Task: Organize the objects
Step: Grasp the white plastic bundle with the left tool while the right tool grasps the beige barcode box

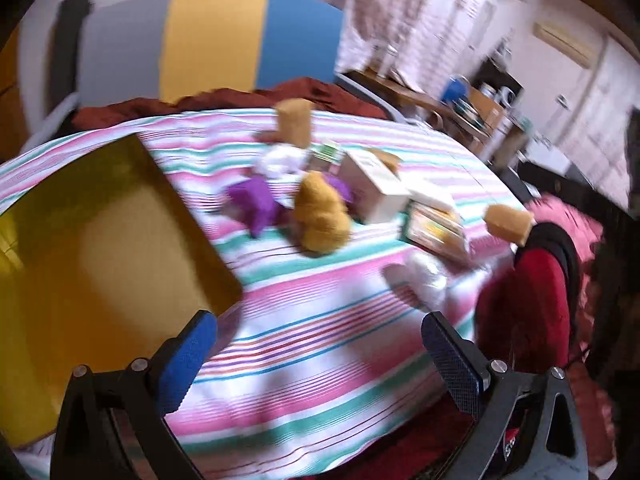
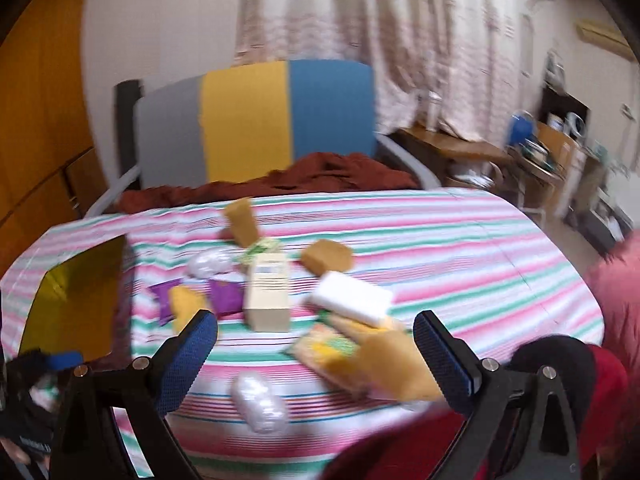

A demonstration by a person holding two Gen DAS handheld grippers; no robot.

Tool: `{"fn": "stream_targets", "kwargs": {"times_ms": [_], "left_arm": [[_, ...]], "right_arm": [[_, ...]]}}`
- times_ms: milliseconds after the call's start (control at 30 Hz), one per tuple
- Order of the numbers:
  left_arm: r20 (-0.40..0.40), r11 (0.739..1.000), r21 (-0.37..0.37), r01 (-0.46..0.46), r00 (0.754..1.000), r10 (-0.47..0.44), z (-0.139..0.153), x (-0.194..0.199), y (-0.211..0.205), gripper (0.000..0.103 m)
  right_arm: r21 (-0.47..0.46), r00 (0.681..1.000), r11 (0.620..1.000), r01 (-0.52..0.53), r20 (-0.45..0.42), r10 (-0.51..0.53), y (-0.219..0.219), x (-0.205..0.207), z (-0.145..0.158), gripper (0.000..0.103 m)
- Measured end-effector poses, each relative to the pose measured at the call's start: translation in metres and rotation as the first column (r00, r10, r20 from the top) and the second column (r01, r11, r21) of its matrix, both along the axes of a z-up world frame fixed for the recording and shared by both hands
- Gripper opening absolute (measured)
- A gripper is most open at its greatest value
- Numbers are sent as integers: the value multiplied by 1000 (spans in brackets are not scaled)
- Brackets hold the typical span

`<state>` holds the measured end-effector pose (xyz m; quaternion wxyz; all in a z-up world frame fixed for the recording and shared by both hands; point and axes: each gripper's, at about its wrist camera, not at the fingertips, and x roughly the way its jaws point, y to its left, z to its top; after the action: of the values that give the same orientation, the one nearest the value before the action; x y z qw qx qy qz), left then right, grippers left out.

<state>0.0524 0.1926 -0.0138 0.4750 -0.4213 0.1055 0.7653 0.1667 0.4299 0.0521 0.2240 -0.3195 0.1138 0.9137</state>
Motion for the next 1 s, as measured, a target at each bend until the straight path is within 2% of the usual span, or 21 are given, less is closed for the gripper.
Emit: {"fn": "stream_targets", "kwargs": {"times_ms": [100, 200, 333, 467, 567, 700, 800, 833, 900, 1000], "left_arm": [[-14, 998, 7, 64, 998, -63, -3, 11, 25, 103], [8, 994, 6, 109, 994, -109, -6, 17, 50, 103], [52, 988, -36, 152, 987, -150, -20, 21, 85, 103], [44, 980, -83, 179, 983, -176, -32, 30, 118, 102], [47, 977, -97, 191, 981, -187, -41, 32, 135, 94], [98, 972, -140, 191, 979, -178, -60, 28, 155, 84], [62, 972, -144, 185, 982, -178, -66, 31, 160, 79], [45, 971, -148, 188, 982, -183, -65, 33, 161, 74], [40, 972, -131, 197, 980, -194, -65, 33, 159, 49], [71, 976, -90, 196, 979, -190, -67, 25, 150, 47]], "right_arm": [[1, 998, 998, 61, -6, -61, 17, 12, 3, 100], [7, 996, 996, 86, -10, -86, 27, 19, 6, 100], [12, 997, 997, 79, -14, -79, 31, 23, 7, 100], [18, 998, 998, 63, -6, -63, 32, 26, 5, 100], [13, 999, 999, 34, -6, -33, 36, 30, 2, 101], [8, 1000, 1000, 28, 10, -29, 42, 29, -2, 101], [9, 1000, 1000, 11, 22, -12, 43, 23, -2, 101], [9, 1000, 1000, 4, 28, -4, 43, 20, -3, 101], [3, 999, 1000, -18, 41, 18, 42, 13, -6, 101], [-2, 997, 998, -62, 54, 62, 35, 0, -9, 100]]}}
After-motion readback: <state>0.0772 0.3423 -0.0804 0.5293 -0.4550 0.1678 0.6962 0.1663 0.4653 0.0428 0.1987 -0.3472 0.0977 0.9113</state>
